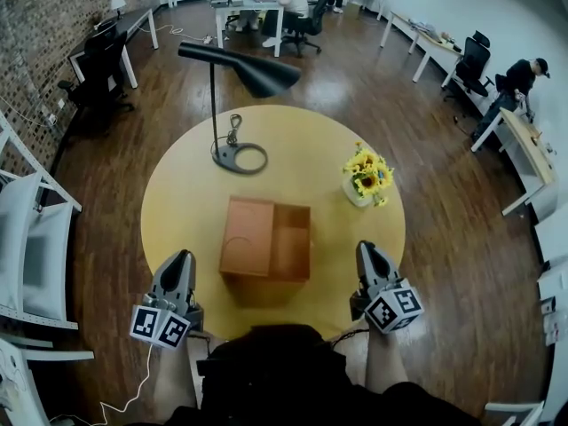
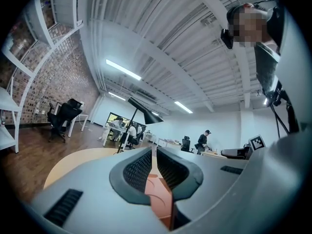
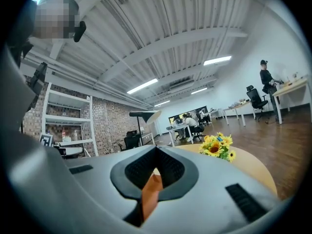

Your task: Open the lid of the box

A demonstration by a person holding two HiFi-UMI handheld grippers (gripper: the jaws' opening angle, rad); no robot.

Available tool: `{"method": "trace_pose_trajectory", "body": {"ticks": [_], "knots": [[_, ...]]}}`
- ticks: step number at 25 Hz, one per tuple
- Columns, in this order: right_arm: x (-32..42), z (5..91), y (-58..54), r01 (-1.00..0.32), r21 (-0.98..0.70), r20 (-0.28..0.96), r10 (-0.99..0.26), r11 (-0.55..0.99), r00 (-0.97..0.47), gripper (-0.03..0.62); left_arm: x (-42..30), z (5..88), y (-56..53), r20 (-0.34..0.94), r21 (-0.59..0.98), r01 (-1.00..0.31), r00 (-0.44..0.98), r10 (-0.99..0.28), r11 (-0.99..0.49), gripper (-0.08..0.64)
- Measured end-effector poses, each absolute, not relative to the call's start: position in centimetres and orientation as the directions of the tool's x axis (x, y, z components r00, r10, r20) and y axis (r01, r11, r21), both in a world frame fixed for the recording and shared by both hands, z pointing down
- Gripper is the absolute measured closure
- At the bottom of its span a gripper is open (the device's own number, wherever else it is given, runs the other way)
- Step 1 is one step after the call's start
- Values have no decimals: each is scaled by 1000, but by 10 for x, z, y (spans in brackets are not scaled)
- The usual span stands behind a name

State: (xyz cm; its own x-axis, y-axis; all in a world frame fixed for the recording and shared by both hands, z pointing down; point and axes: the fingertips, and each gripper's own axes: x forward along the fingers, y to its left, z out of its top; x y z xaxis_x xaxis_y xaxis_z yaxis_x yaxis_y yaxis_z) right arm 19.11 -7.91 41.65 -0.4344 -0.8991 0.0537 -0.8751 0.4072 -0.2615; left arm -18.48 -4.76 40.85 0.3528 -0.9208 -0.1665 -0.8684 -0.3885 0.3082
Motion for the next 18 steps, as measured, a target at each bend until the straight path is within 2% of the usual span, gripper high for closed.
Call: {"method": "trace_pose_trajectory", "body": {"ticks": [18], "knots": [[187,409,-95,-873,-247,34,-897,420,-441,591,-202,410,-53,-167,318,-878,320,-933,-358,535]]}}
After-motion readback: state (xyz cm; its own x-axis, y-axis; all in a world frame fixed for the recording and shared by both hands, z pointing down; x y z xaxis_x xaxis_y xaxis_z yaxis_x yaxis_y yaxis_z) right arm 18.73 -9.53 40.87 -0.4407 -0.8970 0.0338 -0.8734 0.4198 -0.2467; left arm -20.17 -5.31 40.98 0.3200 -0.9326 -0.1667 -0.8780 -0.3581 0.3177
